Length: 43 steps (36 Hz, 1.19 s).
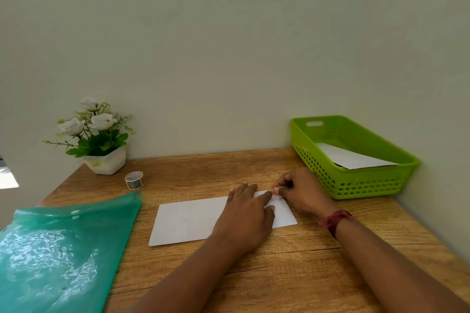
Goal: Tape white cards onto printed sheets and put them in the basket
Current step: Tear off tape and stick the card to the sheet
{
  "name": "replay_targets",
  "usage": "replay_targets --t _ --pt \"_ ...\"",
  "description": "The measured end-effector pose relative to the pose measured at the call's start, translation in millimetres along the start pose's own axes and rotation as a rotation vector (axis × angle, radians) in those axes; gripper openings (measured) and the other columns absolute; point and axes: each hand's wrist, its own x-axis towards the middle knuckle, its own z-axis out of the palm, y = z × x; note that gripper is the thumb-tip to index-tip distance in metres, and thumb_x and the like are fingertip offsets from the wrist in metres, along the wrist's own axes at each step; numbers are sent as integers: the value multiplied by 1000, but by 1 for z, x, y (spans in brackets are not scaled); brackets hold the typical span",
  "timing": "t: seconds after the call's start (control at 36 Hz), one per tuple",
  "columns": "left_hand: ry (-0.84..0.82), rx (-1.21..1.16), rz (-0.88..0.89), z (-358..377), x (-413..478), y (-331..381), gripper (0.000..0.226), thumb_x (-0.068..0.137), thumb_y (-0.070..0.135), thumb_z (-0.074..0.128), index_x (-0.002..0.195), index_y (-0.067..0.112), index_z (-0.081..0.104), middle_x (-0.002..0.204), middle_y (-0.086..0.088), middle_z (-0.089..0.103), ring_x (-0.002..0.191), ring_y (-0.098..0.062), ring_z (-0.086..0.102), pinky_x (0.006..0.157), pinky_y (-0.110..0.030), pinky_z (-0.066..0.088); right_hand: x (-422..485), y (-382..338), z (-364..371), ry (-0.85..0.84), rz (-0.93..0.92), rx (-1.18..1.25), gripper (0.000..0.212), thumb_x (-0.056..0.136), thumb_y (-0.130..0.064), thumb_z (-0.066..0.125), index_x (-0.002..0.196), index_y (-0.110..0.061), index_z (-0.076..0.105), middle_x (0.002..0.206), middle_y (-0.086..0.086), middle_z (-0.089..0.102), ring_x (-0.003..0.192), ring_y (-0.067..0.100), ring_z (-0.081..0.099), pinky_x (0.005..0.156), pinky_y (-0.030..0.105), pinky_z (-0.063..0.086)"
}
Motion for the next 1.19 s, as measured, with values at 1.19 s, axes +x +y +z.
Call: replay_targets --t 1.19 --pt "-32 50 15 2 0 0 51 105 42 23 154 28 21 164 -13 3 151 -27 -10 119 -39 -8 -9 -9 -17 -202 -170 -510 31 94 -11 54 120 -20 69 115 7 65 103 20 60 64 16 31"
